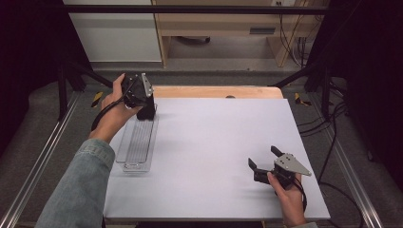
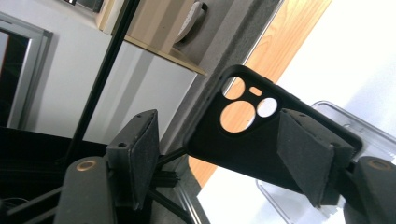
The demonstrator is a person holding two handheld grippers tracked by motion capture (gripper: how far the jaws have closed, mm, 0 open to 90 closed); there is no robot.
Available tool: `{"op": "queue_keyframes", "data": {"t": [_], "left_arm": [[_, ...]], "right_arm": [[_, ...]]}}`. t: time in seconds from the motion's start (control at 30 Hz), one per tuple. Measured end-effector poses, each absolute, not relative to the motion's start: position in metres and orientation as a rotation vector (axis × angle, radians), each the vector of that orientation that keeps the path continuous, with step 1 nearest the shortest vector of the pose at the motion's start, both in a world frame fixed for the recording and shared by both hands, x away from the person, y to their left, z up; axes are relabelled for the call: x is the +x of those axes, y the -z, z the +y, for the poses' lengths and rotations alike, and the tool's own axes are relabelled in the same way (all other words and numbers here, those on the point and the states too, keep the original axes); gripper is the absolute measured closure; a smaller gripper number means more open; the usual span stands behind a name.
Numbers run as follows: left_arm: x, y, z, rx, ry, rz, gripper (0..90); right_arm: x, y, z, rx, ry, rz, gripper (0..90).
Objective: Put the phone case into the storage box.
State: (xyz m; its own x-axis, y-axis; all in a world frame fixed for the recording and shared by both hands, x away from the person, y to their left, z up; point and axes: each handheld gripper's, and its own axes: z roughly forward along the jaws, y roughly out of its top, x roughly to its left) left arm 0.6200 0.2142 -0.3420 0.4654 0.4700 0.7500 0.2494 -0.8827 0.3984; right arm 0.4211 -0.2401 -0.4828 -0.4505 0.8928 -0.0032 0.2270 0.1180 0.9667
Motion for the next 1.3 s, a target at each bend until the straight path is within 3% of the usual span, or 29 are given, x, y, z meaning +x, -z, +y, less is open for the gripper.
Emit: {"op": "queue_keyframes", "data": {"t": [0.63, 0.9, 1.3], "left_arm": [[0.609, 0.350, 0.218, 2.426, -1.317, 0.748, 16.4], [0.604, 0.352, 0.217, 2.373, -1.210, 0.827, 9.7], [0.592, 0.355, 0.207, 2.315, -1.101, 0.839, 7.7]], "right_arm": [[0.422, 0.483, -0.239, 1.086, -1.373, 1.777, 3.7], [0.422, 0.482, -0.241, 1.081, -1.380, 1.772, 3.2], [0.422, 0.482, -0.240, 1.083, -1.384, 1.768, 4.0]]}}
